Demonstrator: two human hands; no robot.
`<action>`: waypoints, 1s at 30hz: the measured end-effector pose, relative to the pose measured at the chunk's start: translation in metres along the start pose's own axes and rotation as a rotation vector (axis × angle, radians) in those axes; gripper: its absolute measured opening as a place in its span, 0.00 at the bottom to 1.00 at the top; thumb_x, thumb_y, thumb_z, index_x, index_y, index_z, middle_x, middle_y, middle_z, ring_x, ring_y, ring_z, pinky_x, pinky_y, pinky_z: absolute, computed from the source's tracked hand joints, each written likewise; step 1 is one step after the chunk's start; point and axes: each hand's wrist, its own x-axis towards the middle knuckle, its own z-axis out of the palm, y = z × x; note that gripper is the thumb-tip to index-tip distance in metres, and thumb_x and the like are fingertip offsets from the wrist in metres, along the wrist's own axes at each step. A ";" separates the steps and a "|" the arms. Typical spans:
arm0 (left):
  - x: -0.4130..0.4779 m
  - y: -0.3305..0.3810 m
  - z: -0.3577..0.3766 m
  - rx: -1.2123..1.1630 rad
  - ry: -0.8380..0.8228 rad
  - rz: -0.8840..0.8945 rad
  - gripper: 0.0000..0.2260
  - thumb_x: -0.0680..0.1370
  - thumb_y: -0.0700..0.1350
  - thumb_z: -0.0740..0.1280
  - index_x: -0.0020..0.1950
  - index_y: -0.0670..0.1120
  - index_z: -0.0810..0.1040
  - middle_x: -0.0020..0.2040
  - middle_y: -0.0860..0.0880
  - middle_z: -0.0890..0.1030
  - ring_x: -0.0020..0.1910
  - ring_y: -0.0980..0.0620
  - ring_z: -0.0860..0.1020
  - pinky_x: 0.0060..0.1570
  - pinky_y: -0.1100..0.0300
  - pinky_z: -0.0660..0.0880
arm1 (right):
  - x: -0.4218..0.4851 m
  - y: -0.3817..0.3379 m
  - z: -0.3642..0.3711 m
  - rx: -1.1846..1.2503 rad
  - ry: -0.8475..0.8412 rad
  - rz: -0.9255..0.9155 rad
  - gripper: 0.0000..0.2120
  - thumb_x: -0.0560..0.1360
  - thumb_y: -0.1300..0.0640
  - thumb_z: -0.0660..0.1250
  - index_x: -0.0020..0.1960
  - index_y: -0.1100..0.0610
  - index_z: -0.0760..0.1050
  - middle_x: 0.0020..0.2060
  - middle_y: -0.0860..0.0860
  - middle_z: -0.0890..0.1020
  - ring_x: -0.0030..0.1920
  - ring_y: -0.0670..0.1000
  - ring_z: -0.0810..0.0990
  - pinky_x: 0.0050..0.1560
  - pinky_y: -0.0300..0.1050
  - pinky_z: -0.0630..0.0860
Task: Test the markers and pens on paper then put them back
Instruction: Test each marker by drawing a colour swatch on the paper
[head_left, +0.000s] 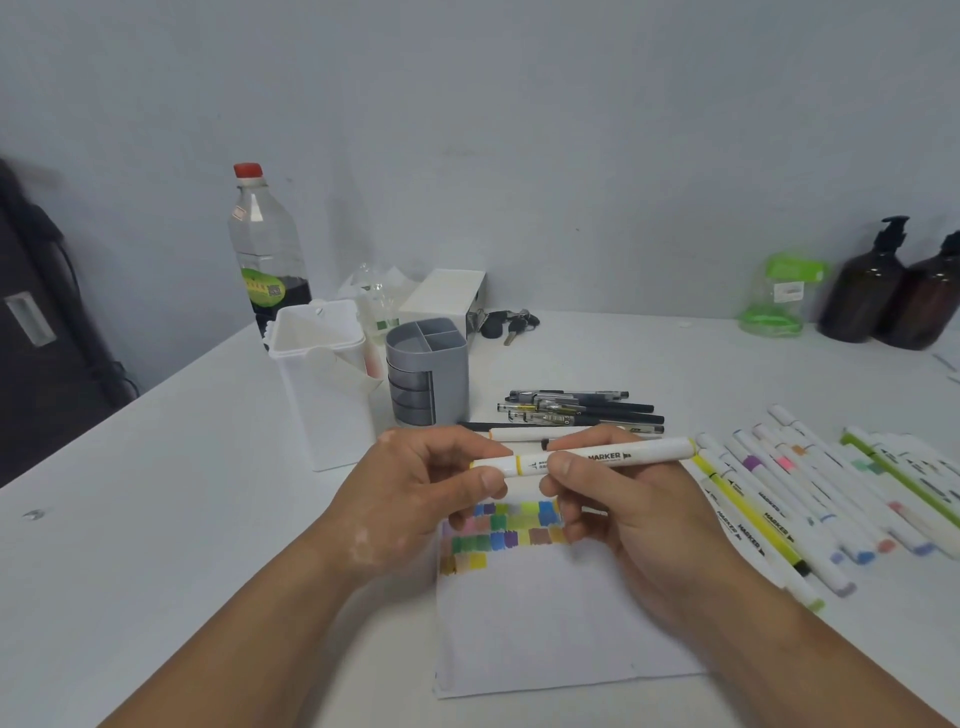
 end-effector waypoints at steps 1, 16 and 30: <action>0.000 0.000 0.000 -0.008 0.002 0.010 0.10 0.71 0.52 0.73 0.50 0.53 0.86 0.40 0.47 0.86 0.33 0.51 0.78 0.35 0.61 0.77 | 0.000 0.000 0.001 0.014 -0.002 0.006 0.08 0.65 0.56 0.81 0.42 0.52 0.85 0.36 0.55 0.85 0.32 0.50 0.78 0.31 0.42 0.76; 0.004 -0.010 -0.015 0.020 0.049 0.023 0.09 0.81 0.40 0.68 0.51 0.53 0.84 0.44 0.43 0.81 0.37 0.50 0.77 0.44 0.54 0.79 | 0.002 -0.032 -0.032 -0.180 -0.121 0.080 0.21 0.62 0.43 0.74 0.42 0.60 0.85 0.35 0.57 0.82 0.32 0.52 0.76 0.31 0.44 0.74; 0.009 -0.026 0.004 0.482 0.050 0.101 0.12 0.75 0.48 0.75 0.54 0.61 0.79 0.47 0.61 0.80 0.43 0.56 0.77 0.43 0.68 0.74 | -0.002 -0.010 -0.010 -1.161 -0.003 0.042 0.08 0.69 0.45 0.70 0.39 0.49 0.80 0.33 0.45 0.81 0.34 0.43 0.77 0.32 0.38 0.71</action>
